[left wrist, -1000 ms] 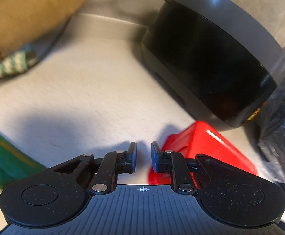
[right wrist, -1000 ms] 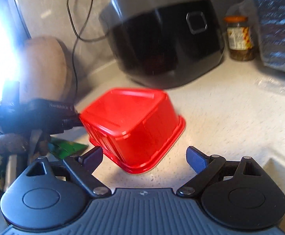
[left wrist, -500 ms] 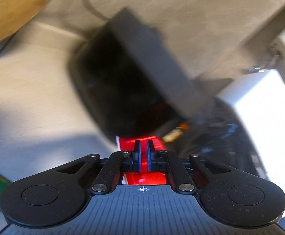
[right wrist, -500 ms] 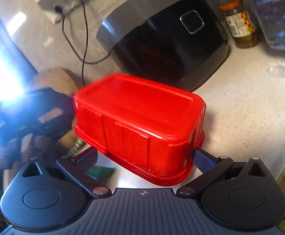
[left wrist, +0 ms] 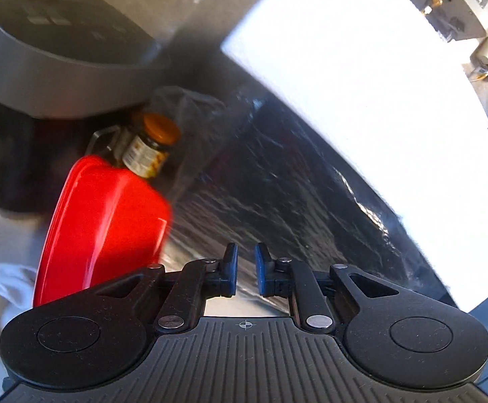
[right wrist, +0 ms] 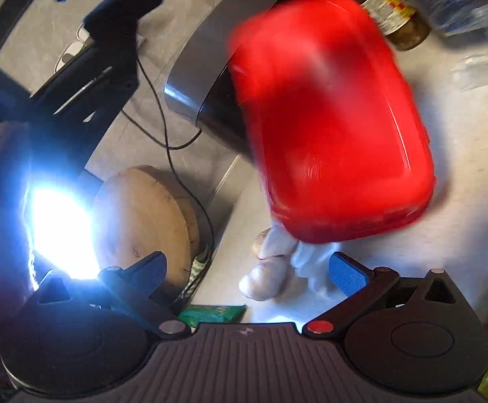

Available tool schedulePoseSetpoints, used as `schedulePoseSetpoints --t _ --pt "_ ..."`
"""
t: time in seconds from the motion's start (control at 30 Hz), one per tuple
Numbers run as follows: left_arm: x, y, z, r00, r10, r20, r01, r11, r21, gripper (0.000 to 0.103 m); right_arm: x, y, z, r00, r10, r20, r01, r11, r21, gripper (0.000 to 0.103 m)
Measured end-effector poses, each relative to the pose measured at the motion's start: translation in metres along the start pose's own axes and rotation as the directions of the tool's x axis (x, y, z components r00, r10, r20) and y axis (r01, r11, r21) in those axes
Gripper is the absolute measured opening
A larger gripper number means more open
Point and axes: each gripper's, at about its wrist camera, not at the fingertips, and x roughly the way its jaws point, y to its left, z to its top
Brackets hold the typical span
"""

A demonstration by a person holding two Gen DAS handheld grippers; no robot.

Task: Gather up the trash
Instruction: 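Lift the red tray with the left gripper and turn it over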

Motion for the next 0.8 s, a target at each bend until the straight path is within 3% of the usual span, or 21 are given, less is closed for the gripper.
schedulePoseSetpoints --t 0.17,0.3,0.37,0.43,0.5,0.53,0.7,0.8 --pt "-0.013 -0.001 -0.005 0.999 0.014 0.036 -0.014 1.0 0.002 0.014 -0.033 -0.018 -0.001 0.99 -0.098 0.1 0.095 0.995 0.028 0.103" --pt "-0.044 0.012 -0.006 0.991 0.084 0.101 -0.088 0.995 0.038 0.014 -0.06 -0.019 -0.005 0.958 -0.217 0.19 0.228 0.973 -0.038 0.102" --pt "-0.058 0.022 -0.014 0.977 0.165 0.137 -0.176 0.982 0.069 0.014 -0.066 -0.009 -0.006 0.907 -0.336 0.255 0.378 0.915 -0.141 0.102" --pt "-0.061 0.035 -0.021 0.959 0.247 0.14 -0.26 0.962 0.085 0.014 -0.068 0.002 -0.007 0.842 -0.438 0.314 0.517 0.82 -0.246 0.102" --pt "-0.057 0.054 -0.027 0.958 0.261 0.118 -0.27 0.961 0.059 0.014 -0.072 0.007 -0.001 0.8 -0.487 0.349 0.586 0.758 -0.287 0.102" --pt "-0.053 0.064 -0.03 0.96 0.256 0.11 -0.261 0.965 0.026 0.014 -0.077 0.004 0.005 0.799 -0.49 0.349 0.588 0.758 -0.282 0.102" --pt "-0.014 0.117 -0.036 0.975 0.201 0.099 -0.185 0.971 -0.15 0.014 -0.083 -0.007 0.037 0.844 -0.453 0.287 0.512 0.841 -0.174 0.102" --pt "0.012 0.139 -0.034 0.973 0.199 0.117 -0.168 0.959 -0.23 0.014 -0.07 -0.019 0.054 0.848 -0.453 0.277 0.496 0.861 -0.112 0.102"
